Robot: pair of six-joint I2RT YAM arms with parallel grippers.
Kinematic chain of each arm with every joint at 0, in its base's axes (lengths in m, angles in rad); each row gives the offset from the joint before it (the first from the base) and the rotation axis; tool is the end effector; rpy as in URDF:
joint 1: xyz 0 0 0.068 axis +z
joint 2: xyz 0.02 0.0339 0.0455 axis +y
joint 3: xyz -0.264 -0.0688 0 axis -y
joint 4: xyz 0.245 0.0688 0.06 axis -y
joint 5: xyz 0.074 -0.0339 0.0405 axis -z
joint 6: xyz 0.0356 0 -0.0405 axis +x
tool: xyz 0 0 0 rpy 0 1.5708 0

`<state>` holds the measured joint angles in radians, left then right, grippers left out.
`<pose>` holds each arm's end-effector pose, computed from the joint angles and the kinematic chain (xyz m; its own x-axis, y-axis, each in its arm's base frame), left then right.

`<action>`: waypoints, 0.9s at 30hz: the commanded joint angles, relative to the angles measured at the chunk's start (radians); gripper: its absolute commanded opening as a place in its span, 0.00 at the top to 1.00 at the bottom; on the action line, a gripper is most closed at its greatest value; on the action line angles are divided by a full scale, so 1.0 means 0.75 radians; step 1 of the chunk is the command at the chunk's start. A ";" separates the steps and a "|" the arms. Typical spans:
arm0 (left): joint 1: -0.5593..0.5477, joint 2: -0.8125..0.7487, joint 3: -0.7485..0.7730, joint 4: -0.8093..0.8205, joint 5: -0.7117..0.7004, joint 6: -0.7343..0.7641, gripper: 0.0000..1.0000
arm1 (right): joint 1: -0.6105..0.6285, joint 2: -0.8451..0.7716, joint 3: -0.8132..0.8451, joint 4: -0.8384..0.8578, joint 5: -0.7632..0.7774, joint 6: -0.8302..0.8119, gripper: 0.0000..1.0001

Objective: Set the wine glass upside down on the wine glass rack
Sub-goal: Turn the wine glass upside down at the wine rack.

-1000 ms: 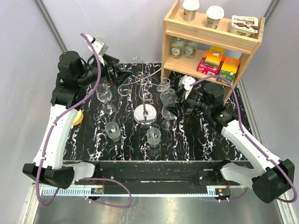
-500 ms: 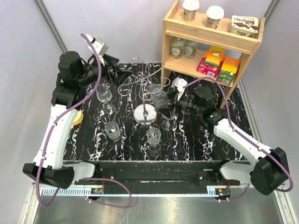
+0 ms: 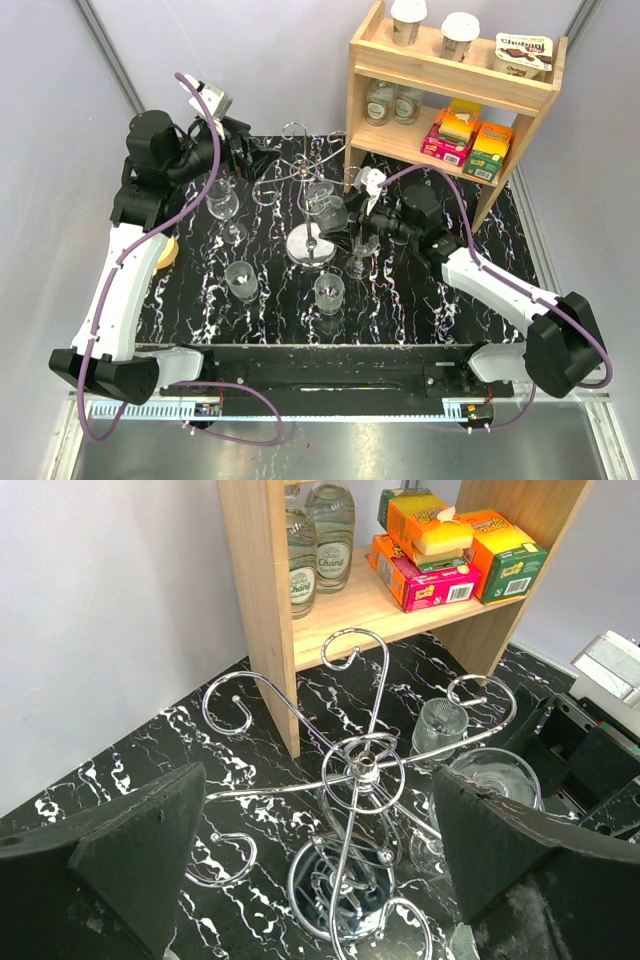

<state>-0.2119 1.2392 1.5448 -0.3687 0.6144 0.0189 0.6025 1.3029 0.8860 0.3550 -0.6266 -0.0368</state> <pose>0.2426 -0.0732 0.4875 -0.0478 0.0261 -0.9985 0.7353 0.6775 -0.0175 0.2362 0.1878 0.3174 -0.0163 -0.0474 -0.9987 -0.9425 0.3342 -0.0005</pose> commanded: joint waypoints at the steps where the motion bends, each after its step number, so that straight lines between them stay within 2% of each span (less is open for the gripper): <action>1: 0.000 -0.006 -0.010 0.046 -0.050 0.024 0.01 | 0.021 0.009 0.058 0.216 0.001 0.039 1.00; 12: 0.000 0.000 -0.051 0.050 -0.073 0.038 0.01 | 0.033 0.085 0.122 0.277 -0.052 0.149 1.00; 27: -0.018 -0.004 -0.147 0.068 -0.142 0.059 0.01 | 0.039 0.061 0.079 0.400 -0.062 0.268 1.00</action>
<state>-0.2207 1.2434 1.4563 -0.3637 0.5426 0.0433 0.6151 1.3758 0.9123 0.5049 -0.6491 0.1211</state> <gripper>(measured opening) 0.988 0.736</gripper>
